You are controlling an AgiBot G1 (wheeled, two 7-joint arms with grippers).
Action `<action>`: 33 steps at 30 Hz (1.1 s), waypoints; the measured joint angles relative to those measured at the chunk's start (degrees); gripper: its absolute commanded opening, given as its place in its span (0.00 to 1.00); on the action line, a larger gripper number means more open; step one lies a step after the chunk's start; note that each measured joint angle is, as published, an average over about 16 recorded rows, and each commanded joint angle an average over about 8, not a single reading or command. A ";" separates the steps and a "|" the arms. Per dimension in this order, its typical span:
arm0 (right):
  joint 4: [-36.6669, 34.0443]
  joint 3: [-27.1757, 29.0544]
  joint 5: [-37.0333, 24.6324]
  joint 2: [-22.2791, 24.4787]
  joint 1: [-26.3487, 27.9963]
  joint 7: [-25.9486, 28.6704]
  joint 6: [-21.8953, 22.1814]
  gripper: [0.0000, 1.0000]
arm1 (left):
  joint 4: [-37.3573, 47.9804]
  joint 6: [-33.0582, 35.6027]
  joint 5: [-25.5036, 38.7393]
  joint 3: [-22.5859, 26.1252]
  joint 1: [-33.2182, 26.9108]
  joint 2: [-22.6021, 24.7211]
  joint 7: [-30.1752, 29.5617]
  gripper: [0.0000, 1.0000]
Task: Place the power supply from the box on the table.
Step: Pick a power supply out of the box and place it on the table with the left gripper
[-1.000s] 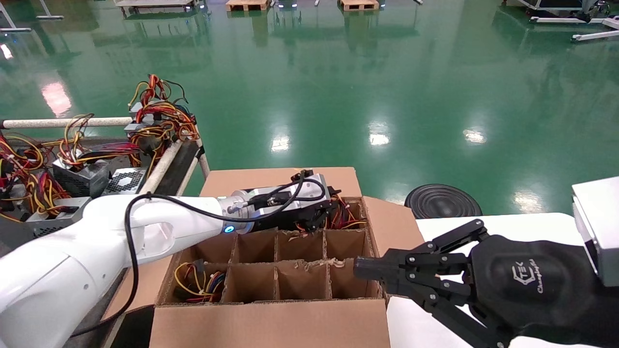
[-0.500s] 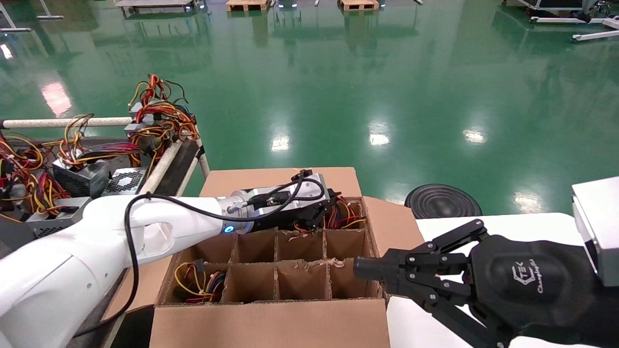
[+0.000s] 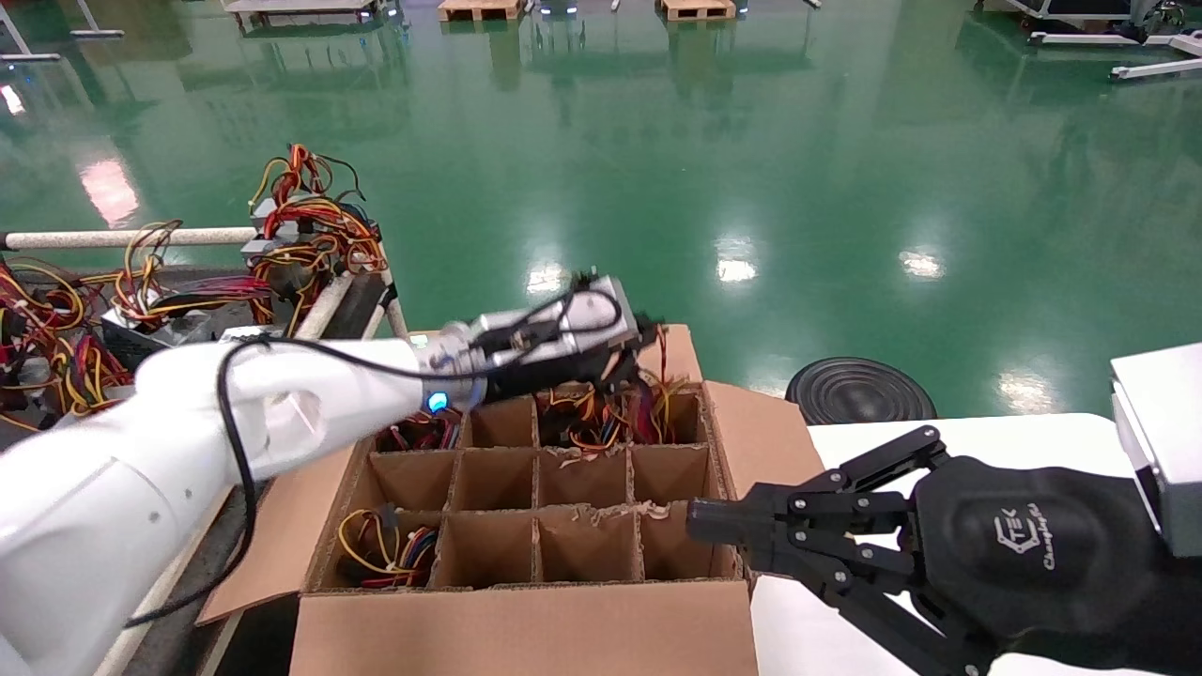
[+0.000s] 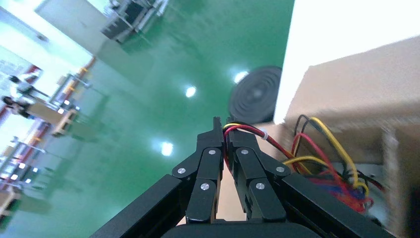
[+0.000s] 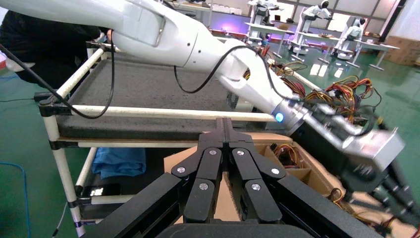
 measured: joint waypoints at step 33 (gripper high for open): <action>0.00 0.00 0.00 0.00 0.00 0.00 0.00 0.00 | -5.91 6.81 -4.18 -11.24 -11.95 -6.51 12.99 0.00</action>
